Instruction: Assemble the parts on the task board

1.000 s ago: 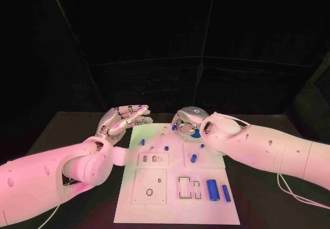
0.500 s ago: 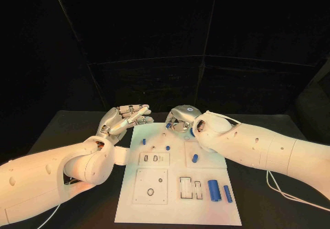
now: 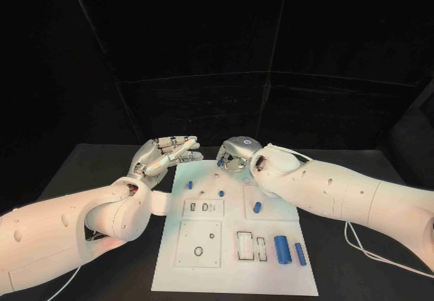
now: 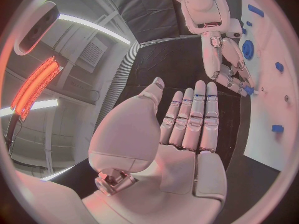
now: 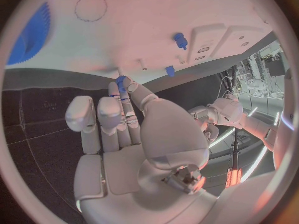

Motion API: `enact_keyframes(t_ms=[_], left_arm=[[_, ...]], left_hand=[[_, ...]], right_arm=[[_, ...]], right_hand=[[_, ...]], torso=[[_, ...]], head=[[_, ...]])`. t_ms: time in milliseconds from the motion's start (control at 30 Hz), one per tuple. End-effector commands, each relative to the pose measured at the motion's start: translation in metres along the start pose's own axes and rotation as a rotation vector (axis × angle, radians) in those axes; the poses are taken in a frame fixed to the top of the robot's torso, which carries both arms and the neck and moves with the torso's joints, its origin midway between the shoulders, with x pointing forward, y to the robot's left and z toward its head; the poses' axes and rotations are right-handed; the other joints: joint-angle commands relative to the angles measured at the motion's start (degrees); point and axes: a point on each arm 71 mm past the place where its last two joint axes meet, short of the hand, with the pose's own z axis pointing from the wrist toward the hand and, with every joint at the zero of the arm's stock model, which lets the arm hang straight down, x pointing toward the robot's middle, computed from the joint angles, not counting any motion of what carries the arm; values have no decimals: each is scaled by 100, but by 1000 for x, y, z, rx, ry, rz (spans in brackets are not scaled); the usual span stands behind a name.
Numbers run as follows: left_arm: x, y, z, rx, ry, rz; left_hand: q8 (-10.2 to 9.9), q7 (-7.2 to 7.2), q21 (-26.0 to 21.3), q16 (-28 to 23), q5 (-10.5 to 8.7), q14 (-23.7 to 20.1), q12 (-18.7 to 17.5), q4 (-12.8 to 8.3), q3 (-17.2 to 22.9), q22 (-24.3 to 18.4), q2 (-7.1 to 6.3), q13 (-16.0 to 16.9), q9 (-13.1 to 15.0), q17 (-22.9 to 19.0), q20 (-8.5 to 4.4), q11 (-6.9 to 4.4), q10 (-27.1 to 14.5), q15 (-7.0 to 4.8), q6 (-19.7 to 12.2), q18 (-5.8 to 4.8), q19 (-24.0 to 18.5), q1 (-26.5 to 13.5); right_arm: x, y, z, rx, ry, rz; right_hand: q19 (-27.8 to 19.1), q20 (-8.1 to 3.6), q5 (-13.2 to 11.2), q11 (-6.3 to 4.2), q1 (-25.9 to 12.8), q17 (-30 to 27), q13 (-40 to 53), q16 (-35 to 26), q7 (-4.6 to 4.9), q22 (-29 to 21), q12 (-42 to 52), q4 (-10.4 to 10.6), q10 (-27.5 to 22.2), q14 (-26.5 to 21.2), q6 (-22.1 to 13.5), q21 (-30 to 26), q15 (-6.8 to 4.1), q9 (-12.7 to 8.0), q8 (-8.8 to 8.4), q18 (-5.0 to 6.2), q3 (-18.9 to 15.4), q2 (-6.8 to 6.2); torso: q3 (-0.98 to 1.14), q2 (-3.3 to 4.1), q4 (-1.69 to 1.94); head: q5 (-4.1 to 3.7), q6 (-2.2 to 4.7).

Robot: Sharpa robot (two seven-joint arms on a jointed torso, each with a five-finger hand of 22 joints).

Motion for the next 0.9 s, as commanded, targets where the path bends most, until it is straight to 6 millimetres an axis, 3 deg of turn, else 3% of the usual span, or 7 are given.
enact_keyframes(t_ms=[33,733,900], left_arm=[[2,-2,1,13,16,-5],[2,-2,2,12,17,-5],[2,-2,2,11,18,-5]], left_hand=[[-22,30,-29,-19,3,-25,-23,-33,-12,-6,70,-5,-9,5,14,29,-21,22,15,30,30,4],[-26,31,-33,-27,2,-23,-28,-39,-13,-10,77,-5,-8,6,16,30,-22,23,19,30,32,2],[-30,31,-36,-32,2,-23,-33,-43,-14,-13,79,-5,-8,7,17,31,-24,24,20,30,32,2]], right_arm=[[1,0,2,-1,25,-9],[4,2,7,9,56,-24],[4,1,8,14,52,-26]], right_hand=[[21,13,-26,41,-18,9,-10,27,23,10,-25,10,-4,6,14,27,-21,2,-17,-33,48,-23],[7,20,-57,49,-68,-8,-15,31,33,8,-48,36,-25,-3,-10,30,-13,-1,-35,-32,89,-78],[-174,86,-73,169,-186,-258,-81,-124,163,-200,-118,94,-428,-102,-336,-70,91,-33,-101,2,175,-216]], torso=[[4,6,-2],[3,10,-7],[2,10,-13]], head=[[4,-13],[22,-34],[30,-34]])
